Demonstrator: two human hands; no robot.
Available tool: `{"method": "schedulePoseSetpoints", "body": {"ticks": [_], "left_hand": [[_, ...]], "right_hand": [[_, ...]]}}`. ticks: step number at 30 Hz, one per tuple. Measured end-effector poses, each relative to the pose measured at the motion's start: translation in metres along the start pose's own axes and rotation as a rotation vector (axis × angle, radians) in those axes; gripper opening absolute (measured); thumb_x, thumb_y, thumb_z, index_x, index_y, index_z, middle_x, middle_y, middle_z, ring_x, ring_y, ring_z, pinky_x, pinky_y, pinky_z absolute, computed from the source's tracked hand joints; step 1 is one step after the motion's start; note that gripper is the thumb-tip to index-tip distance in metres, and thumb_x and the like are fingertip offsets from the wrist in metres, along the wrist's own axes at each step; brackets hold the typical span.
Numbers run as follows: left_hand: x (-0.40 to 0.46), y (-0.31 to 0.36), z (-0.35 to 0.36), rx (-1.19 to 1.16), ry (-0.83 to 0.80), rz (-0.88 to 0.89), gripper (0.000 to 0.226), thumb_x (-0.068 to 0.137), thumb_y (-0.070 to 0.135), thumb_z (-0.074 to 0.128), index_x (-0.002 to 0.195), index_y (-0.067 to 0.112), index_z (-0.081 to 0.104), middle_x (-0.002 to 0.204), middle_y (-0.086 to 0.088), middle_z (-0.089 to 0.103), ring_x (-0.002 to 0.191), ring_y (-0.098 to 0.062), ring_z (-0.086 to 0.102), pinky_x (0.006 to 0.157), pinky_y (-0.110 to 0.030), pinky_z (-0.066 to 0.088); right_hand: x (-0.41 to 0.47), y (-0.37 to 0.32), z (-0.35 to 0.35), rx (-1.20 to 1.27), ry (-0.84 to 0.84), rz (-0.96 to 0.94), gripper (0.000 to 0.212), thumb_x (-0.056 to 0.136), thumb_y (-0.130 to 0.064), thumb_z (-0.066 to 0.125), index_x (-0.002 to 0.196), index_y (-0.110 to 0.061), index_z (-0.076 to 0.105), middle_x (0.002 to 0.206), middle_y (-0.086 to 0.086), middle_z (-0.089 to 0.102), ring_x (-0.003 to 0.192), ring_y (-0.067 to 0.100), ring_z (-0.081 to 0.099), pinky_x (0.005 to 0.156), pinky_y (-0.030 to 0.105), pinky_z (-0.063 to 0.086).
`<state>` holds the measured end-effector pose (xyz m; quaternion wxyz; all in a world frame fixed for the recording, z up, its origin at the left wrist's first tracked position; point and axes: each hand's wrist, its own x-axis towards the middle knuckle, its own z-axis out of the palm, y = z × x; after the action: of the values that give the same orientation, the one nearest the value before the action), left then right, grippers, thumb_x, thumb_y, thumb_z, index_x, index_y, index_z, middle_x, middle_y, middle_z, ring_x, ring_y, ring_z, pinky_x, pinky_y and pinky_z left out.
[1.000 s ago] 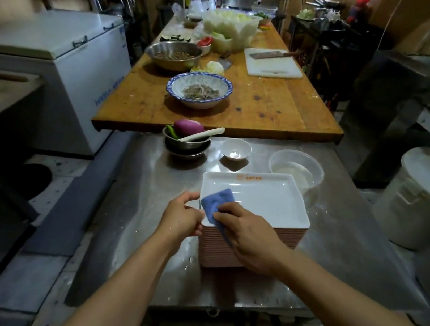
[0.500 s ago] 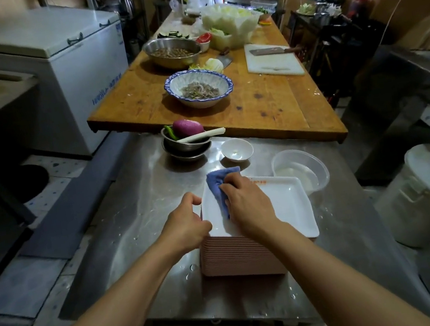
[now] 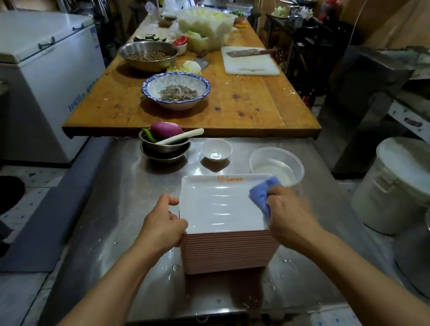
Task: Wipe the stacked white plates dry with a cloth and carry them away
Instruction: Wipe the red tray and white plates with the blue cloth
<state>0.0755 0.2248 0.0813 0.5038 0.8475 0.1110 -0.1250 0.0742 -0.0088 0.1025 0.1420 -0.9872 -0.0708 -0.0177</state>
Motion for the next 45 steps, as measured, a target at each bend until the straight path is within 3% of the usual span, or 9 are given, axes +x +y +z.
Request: {"method": "schedulePoseSetpoints", "body": {"ticks": [4, 9, 15, 18, 25, 30, 37, 42, 45], "left_hand": [[-0.004, 0.000, -0.004, -0.125, -0.043, -0.023, 0.041, 0.088, -0.001, 0.054, 0.122, 0.020, 0.043, 0.081, -0.011, 0.059, 0.057, -0.013, 0.059, 0.047, -0.021, 0.048], [-0.008, -0.002, -0.006, -0.250, -0.057, -0.032, 0.042, 0.087, -0.005, 0.049, 0.122, 0.017, 0.046, 0.076, -0.010, 0.052, 0.050, -0.012, 0.055, 0.043, -0.019, 0.046], [-0.008, -0.005, -0.003, -0.336, -0.054, -0.040, 0.036, 0.089, -0.005, 0.045, 0.116, 0.017, 0.051, 0.061, -0.003, 0.051, 0.045, -0.009, 0.052, 0.044, -0.021, 0.045], [-0.009, -0.005, -0.002, -0.325, -0.043, -0.040, 0.037, 0.091, -0.002, 0.044, 0.120, 0.020, 0.049, 0.063, -0.003, 0.053, 0.049, -0.010, 0.053, 0.045, -0.021, 0.047], [-0.012, 0.002, 0.008, -0.104, 0.113, 0.017, 0.041, 0.092, 0.000, 0.043, 0.129, 0.018, 0.048, 0.086, -0.011, 0.057, 0.066, -0.022, 0.057, 0.050, -0.030, 0.050], [-0.014, 0.005, 0.015, 0.134, 0.223, 0.070, 0.046, 0.089, 0.001, 0.044, 0.132, 0.016, 0.047, 0.109, -0.019, 0.061, 0.097, -0.033, 0.059, 0.081, -0.046, 0.054], [-0.016, 0.006, 0.018, 0.269, 0.296, 0.095, 0.044, 0.087, 0.003, 0.043, 0.129, 0.014, 0.048, 0.110, -0.016, 0.060, 0.099, -0.030, 0.056, 0.080, -0.038, 0.048], [-0.036, 0.015, 0.034, 0.692, 0.462, 0.422, 0.033, 0.090, 0.023, 0.057, 0.122, 0.019, 0.055, 0.112, -0.004, 0.052, 0.096, -0.022, 0.053, 0.063, -0.032, 0.043], [-0.042, 0.028, 0.052, 0.834, 0.335, 0.742, 0.033, 0.059, 0.027, 0.088, 0.086, 0.015, 0.073, 0.085, -0.004, 0.062, 0.078, -0.024, 0.061, 0.050, -0.033, 0.046]], "right_hand": [[-0.020, -0.022, 0.009, 0.067, -0.107, -0.081, 0.022, 0.080, 0.003, 0.049, 0.092, -0.007, 0.065, 0.111, 0.002, 0.058, 0.096, 0.024, 0.058, 0.080, 0.036, 0.046], [-0.008, -0.074, 0.030, 0.196, -0.142, -0.264, 0.034, 0.085, -0.001, 0.051, 0.116, -0.009, 0.062, 0.131, 0.002, 0.052, 0.115, 0.021, 0.051, 0.091, 0.027, 0.039], [0.006, -0.089, 0.038, 0.324, -0.148, -0.265, 0.031, 0.089, -0.012, 0.056, 0.120, -0.011, 0.059, 0.131, 0.000, 0.050, 0.112, 0.014, 0.050, 0.087, 0.012, 0.032], [-0.007, -0.079, 0.041, 0.303, -0.148, -0.335, 0.037, 0.085, -0.010, 0.062, 0.121, -0.014, 0.057, 0.129, -0.002, 0.051, 0.114, 0.013, 0.049, 0.094, 0.016, 0.035], [-0.018, -0.054, 0.039, 0.147, -0.061, -0.358, 0.026, 0.088, -0.007, 0.056, 0.113, -0.015, 0.056, 0.121, 0.000, 0.053, 0.106, 0.018, 0.050, 0.087, 0.027, 0.041], [-0.038, 0.002, 0.021, -0.088, 0.065, -0.278, 0.023, 0.085, -0.007, 0.054, 0.104, -0.020, 0.059, 0.108, -0.004, 0.058, 0.100, 0.017, 0.054, 0.092, 0.028, 0.032], [-0.044, 0.034, -0.002, -0.239, 0.050, -0.242, 0.026, 0.088, -0.005, 0.047, 0.107, -0.020, 0.058, 0.114, -0.004, 0.054, 0.110, 0.016, 0.051, 0.098, 0.029, 0.032], [-0.051, 0.044, -0.020, 0.294, 0.201, -0.057, 0.015, 0.086, 0.003, 0.054, 0.085, -0.010, 0.062, 0.080, -0.001, 0.062, 0.074, 0.011, 0.056, 0.069, 0.020, 0.044], [-0.060, 0.048, -0.022, 0.513, 0.180, 0.171, 0.014, 0.089, -0.013, 0.058, 0.085, -0.026, 0.061, 0.071, -0.006, 0.063, 0.065, 0.011, 0.060, 0.061, 0.029, 0.053]]}}
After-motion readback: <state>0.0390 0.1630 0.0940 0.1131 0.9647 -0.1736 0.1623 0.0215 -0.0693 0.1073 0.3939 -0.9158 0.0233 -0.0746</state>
